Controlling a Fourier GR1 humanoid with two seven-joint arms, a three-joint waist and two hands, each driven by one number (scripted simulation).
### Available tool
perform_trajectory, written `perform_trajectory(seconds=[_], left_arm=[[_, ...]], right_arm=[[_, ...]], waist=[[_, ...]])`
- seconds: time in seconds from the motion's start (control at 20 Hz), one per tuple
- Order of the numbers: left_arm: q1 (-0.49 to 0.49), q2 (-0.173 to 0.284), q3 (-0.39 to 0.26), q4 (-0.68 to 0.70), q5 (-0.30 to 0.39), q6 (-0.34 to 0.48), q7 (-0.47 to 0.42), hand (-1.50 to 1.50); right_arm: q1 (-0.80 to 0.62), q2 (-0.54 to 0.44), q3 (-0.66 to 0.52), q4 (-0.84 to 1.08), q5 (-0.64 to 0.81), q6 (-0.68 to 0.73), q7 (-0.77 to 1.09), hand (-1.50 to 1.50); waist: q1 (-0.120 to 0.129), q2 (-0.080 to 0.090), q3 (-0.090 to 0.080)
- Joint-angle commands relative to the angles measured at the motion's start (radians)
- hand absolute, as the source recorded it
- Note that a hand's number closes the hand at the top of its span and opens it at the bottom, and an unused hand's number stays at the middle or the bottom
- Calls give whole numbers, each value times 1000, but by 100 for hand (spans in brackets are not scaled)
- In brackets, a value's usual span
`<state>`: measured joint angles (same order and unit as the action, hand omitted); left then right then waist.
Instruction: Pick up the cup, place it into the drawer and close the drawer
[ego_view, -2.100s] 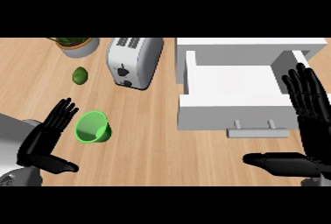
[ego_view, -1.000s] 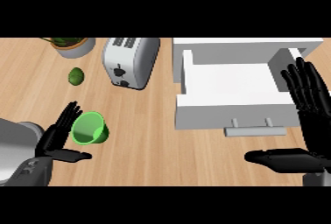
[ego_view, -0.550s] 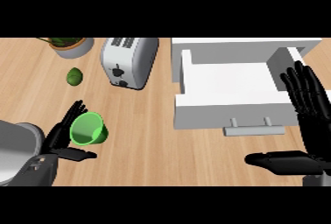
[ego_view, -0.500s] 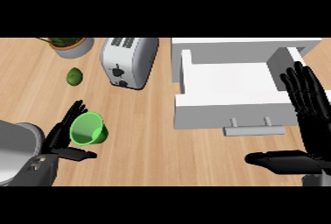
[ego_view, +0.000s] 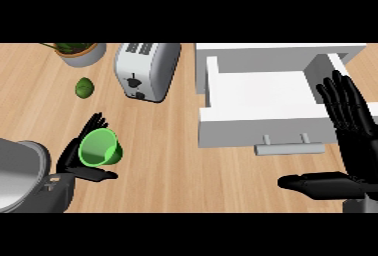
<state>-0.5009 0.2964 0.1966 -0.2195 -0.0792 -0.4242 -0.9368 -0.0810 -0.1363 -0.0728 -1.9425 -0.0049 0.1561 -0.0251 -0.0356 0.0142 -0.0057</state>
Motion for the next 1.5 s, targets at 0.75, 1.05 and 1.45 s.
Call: perform_trajectory(seconds=[0.75,1.05,1.45], left_arm=[[16,-113,-28,-62,69,-366,-97,150],[22,-94,104,-87,190,-145,-116,150],[13,-91,170,-137,251,-48,-167,150]], right_arm=[[-31,-5,-5,30,-2,3,26,-150],[-16,-11,-10,48,26,-1,-11,-150],[-64,-30,-43,36,-10,0,50,-150]], waist=[[11,0,-1],[25,-3,2],[24,-8,3]])
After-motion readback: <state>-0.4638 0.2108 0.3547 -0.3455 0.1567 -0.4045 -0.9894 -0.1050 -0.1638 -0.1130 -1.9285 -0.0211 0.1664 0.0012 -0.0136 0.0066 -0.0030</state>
